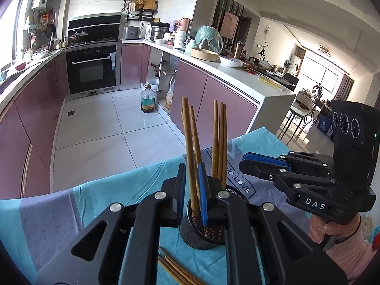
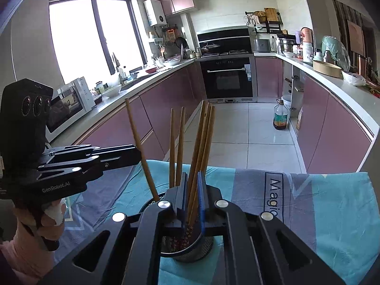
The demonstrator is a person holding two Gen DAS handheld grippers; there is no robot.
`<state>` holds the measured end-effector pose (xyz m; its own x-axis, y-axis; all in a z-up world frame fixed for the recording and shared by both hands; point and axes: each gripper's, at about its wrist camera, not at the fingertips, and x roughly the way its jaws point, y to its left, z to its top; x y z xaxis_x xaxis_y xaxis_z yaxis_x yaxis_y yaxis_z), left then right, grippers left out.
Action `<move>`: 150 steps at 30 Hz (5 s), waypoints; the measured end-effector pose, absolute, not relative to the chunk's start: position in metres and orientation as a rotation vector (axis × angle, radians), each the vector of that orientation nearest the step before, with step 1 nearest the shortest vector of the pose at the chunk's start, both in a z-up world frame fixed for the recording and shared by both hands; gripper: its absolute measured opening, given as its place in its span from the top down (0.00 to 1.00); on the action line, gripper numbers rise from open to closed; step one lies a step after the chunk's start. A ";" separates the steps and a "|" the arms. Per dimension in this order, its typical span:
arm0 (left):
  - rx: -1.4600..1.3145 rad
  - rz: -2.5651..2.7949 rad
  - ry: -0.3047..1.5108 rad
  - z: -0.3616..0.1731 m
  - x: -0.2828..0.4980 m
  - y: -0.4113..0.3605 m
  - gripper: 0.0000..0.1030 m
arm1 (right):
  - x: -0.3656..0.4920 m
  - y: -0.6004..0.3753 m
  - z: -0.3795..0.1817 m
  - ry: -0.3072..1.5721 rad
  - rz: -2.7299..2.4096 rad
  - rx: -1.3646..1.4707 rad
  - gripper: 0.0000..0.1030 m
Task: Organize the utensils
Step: 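Lower the chopsticks into the mesh cup and open both tools, then withdraw both open tools from the cup back over the remaining chopsticks, then close the left tool on one chopstick while the right tool grasps another, then lift both held chopsticks upright and carry them over the mesh cup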
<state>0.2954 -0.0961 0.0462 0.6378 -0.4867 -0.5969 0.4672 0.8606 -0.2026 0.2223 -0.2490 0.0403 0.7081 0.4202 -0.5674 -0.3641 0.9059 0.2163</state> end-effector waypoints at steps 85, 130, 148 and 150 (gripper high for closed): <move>0.117 -0.378 0.890 -0.119 0.177 -0.058 0.70 | 0.132 -0.179 -0.076 0.889 0.546 -0.087 0.62; 0.018 -0.335 0.883 -0.112 0.183 -0.047 0.93 | 0.154 -0.168 -0.070 0.882 0.545 -0.045 0.95; -0.094 -0.443 0.774 -0.055 0.162 -0.021 0.93 | 0.128 -0.202 -0.021 0.735 0.591 0.063 0.95; -0.110 -0.465 0.757 -0.046 0.160 -0.020 0.93 | 0.127 -0.208 -0.016 0.718 0.590 0.076 0.95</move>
